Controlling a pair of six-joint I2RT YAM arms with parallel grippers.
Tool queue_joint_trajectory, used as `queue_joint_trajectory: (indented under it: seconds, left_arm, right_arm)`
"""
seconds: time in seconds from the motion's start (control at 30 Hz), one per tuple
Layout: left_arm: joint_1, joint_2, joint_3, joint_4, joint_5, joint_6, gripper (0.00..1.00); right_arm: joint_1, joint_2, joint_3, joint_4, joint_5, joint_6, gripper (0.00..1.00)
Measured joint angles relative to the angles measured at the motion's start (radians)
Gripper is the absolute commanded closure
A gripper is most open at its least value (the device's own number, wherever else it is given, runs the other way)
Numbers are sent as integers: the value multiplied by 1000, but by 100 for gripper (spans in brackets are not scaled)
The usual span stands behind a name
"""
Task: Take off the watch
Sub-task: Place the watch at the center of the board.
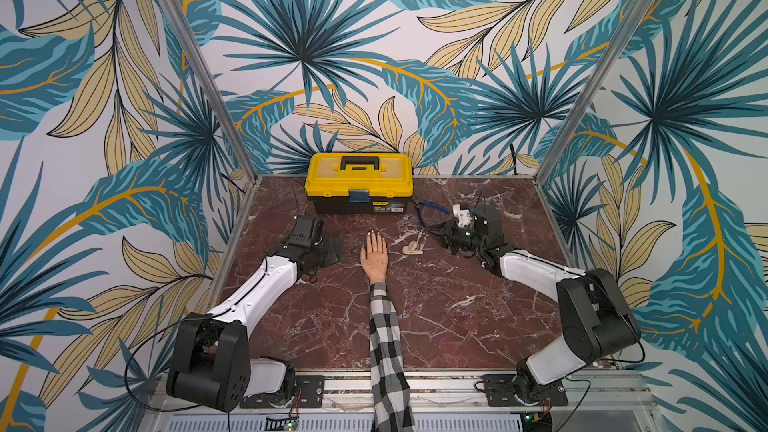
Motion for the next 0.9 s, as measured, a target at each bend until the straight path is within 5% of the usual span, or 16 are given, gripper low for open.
queue_joint_trajectory:
  seconds: [0.4, 0.47, 0.6, 0.7, 0.9]
  left_arm:
    - [0, 11, 0, 0, 24, -1, 1]
    - [0, 11, 0, 0, 26, -1, 0]
    - [0, 11, 0, 0, 27, -1, 1]
    - [0, 8, 0, 0, 25, 0, 1]
    - [0, -41, -26, 0, -23, 2, 1]
  right_arm:
    - [-104, -330, -278, -158, 66, -122, 100]
    - [-105, -384, -306, -227, 101, -154, 86]
    - [-108, -500, -341, -408, 192, -212, 30]
    - [-109, -622, -344, -540, 262, -243, 6]
    - [-110, -775, -297, -731, 384, -288, 0]
